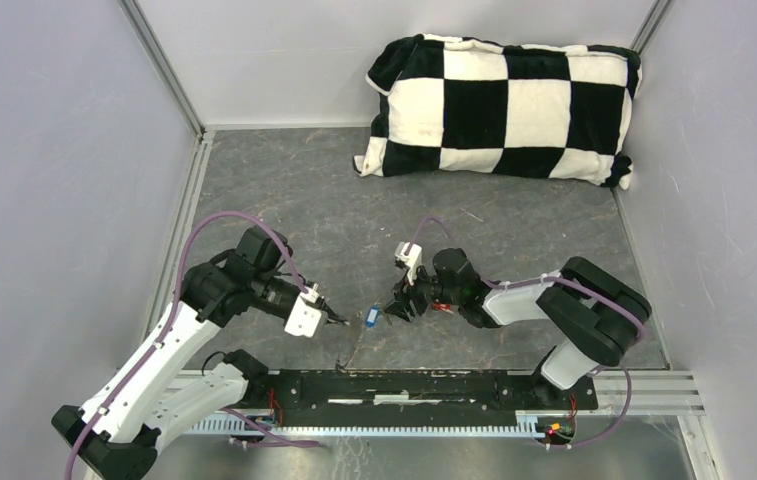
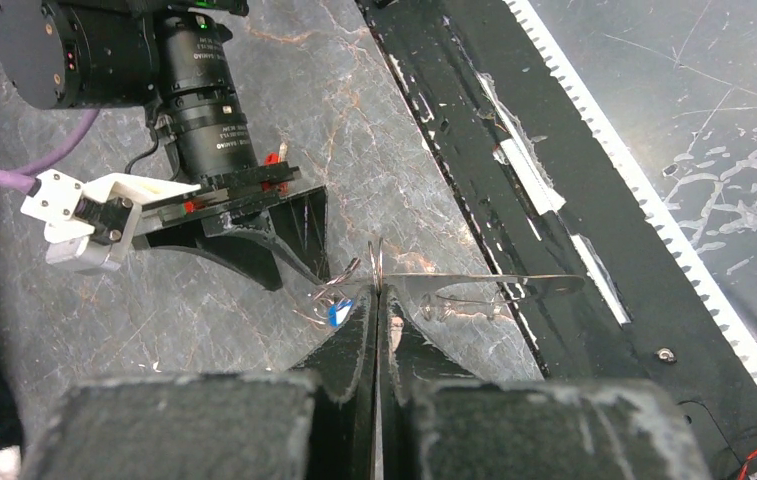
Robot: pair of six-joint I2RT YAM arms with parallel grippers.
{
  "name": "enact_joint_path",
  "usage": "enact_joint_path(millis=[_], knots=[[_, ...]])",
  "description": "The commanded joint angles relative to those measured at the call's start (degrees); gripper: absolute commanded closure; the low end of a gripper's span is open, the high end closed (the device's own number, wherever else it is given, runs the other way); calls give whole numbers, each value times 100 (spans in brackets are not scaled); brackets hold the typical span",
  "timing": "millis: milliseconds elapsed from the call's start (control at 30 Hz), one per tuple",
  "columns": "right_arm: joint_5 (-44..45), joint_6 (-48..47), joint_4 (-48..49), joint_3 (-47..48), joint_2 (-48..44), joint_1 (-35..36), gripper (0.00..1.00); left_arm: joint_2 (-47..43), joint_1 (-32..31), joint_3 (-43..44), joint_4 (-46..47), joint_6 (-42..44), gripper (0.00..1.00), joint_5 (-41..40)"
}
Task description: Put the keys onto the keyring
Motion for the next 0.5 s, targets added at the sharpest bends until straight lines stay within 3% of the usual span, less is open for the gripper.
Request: enact_joint_path(millis=[0, 467], knots=[[-675, 34, 774, 270, 357, -77, 41, -25, 25, 187, 185, -298, 98, 236], [-695, 78, 1080, 415, 917, -131, 57, -77, 25, 179, 197, -351, 98, 227]])
